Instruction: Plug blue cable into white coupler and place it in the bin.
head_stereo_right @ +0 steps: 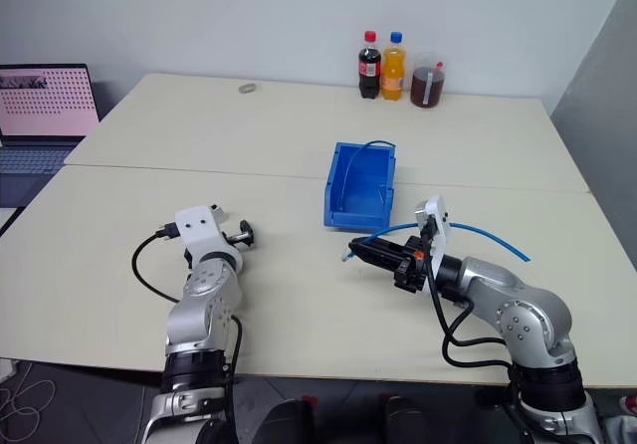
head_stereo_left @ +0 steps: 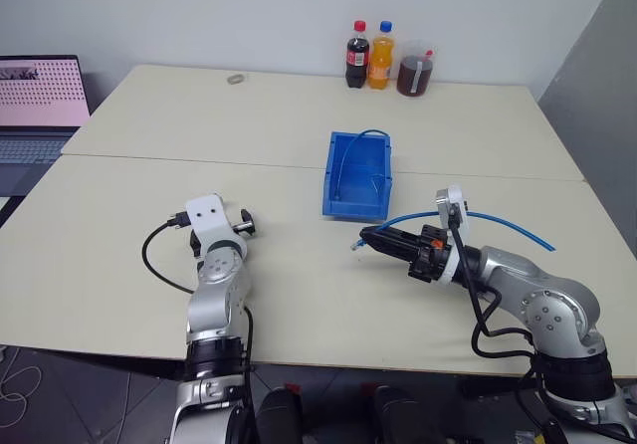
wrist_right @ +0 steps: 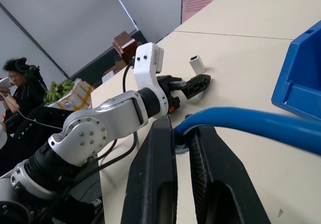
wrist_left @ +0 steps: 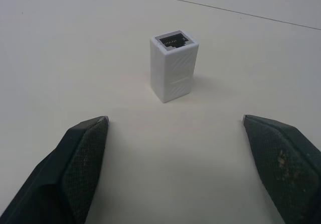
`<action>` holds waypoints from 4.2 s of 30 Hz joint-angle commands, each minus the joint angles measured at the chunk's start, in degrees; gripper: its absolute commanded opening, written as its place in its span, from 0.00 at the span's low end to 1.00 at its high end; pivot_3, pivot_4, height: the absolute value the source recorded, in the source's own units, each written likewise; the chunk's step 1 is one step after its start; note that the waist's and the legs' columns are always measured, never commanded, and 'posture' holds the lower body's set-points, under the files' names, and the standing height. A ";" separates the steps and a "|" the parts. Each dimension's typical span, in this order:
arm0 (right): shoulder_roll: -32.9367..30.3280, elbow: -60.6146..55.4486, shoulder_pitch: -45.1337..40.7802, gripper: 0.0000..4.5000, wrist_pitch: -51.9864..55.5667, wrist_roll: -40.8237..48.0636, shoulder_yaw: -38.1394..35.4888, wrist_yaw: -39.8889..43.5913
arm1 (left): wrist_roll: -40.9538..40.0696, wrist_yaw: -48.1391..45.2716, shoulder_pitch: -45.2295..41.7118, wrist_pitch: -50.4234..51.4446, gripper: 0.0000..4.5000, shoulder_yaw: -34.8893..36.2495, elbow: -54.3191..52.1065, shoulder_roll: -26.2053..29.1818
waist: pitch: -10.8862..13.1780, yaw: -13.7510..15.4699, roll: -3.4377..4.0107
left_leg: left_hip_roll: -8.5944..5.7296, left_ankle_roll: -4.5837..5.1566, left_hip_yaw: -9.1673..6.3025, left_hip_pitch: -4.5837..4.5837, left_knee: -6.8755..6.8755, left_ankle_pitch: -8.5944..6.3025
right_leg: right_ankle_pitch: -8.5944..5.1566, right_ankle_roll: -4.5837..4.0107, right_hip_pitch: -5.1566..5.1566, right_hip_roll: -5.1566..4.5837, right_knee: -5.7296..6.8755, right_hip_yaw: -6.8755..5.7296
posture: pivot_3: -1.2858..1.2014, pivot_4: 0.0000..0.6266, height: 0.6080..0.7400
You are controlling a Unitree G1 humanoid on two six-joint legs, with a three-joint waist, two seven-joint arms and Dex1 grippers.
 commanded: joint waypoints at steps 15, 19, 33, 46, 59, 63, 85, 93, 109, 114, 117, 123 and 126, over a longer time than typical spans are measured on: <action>-0.65 -1.98 0.05 0.02 -0.62 0.42 -0.99 0.02 | 0.37 4.82 -8.86 -5.83 0.92 2.34 9.80 0.87 | 0.00 -0.01 -0.01 | -0.01 -0.01 0.01 -0.02 0.00 0.00 | 0.02 -0.01 0.00 0.00 -0.01 0.00 | 0.52 0.24 1.00; -0.53 -2.07 0.15 0.02 -0.64 0.40 -0.84 -0.02 | 0.53 4.97 -9.16 -5.98 0.75 2.39 10.20 1.36 | 0.00 -0.02 -0.01 | -0.01 -0.01 0.01 -0.02 0.00 0.00 | 0.01 -0.01 0.00 0.00 -0.01 0.00 | 0.52 0.24 1.00; -0.26 -2.21 0.39 0.02 -0.98 0.08 -0.60 -0.26 | 0.57 4.36 -8.26 -5.81 0.20 1.86 9.84 1.75 | 0.00 -0.01 -0.01 | 0.00 -0.01 0.01 -0.02 0.00 0.01 | 0.04 -0.03 0.00 0.00 0.00 -0.01 | 0.52 0.24 1.00; -1.23 -5.32 3.14 0.02 -2.20 -0.81 -2.76 -1.81 | -9.52 -26.79 11.12 7.47 0.19 -4.32 -15.17 14.40 | -0.01 -0.31 0.03 | 0.04 -0.04 0.05 0.04 -0.05 0.00 | 0.16 -0.29 -0.02 0.01 0.04 0.01 | 0.52 0.24 1.00; -9.93 -10.26 7.42 0.02 -8.75 -10.80 1.99 3.39 | -10.28 -82.51 -2.02 -8.86 0.19 -28.47 -4.46 30.41 | 0.01 -0.45 0.00 | -0.04 0.00 0.12 0.01 -0.01 -0.01 | 0.02 -0.06 -0.05 -0.10 -0.03 0.04 | 0.52 0.24 1.00; -10.21 -10.82 8.12 0.02 -10.35 -12.86 2.79 3.53 | -6.40 -88.60 -4.90 -15.64 0.19 -33.29 2.47 29.62 | 0.01 -0.29 0.00 | 0.04 0.00 0.05 0.01 -0.01 -0.01 | -0.02 -0.15 -0.07 0.05 0.01 -0.01 | 0.52 0.24 1.00; -3.31 3.41 -4.02 0.02 -20.43 -31.95 21.04 8.16 | 1.16 -93.74 -7.69 -30.07 0.18 -36.14 16.92 24.69 | -0.09 0.32 0.07 | 0.01 0.02 0.05 0.04 0.15 0.00 | 0.02 -0.06 0.04 0.00 0.05 -0.01 | 0.52 0.24 1.00; -3.16 5.81 -3.66 0.02 -22.03 -35.17 21.98 9.84 | 1.15 -93.75 -7.31 -29.86 0.18 -36.00 16.93 24.84 | -0.12 0.32 0.08 | 0.01 0.02 0.05 0.05 0.15 0.00 | 0.02 -0.06 0.06 0.00 0.06 -0.01 | 0.52 0.24 1.00; -4.24 6.40 -5.80 0.02 -19.94 -38.91 25.29 13.88 | 1.26 -93.62 -7.35 -30.16 0.18 -35.95 17.67 24.51 | -0.45 0.24 0.32 | 0.02 0.02 0.08 0.13 0.15 0.00 | 0.02 -0.07 0.09 0.01 0.09 0.01 | 0.52 0.24 1.00; -4.30 6.61 -6.83 0.01 -18.66 -40.34 26.46 13.74 | 1.19 -93.45 -7.36 -29.95 0.18 -35.84 17.77 24.37 | -0.60 0.23 0.42 | 0.02 0.02 0.09 0.14 0.15 0.00 | 0.02 -0.07 0.09 0.01 0.09 0.01 | 0.52 0.24 1.00; -3.80 6.24 -7.52 0.01 -17.21 -40.68 26.36 13.21 | 1.30 -93.42 -7.31 -29.95 0.18 -35.91 17.66 24.39 | -0.76 0.21 0.49 | 0.02 0.02 0.09 0.16 0.15 0.00 | 0.02 -0.07 0.09 0.01 0.09 0.01 | 0.52 0.24 1.00; -3.13 4.84 -9.16 0.01 -13.10 -40.41 26.27 12.74 | 1.51 -93.27 -7.14 -29.91 0.18 -36.06 17.34 24.29 | -0.81 0.16 0.53 | 0.02 0.02 0.10 0.22 0.15 0.00 | 0.01 -0.07 0.12 0.02 0.15 0.03 | 0.52 0.24 1.00; -2.97 4.60 -9.72 0.01 -11.47 -40.73 26.80 12.66 | 1.55 -93.09 -7.15 -29.82 0.18 -36.09 17.28 24.09 | -0.82 0.16 0.53 | 0.02 0.02 0.11 0.22 0.15 0.00 | 0.01 -0.08 0.12 0.02 0.15 0.04 | 0.52 0.24 1.00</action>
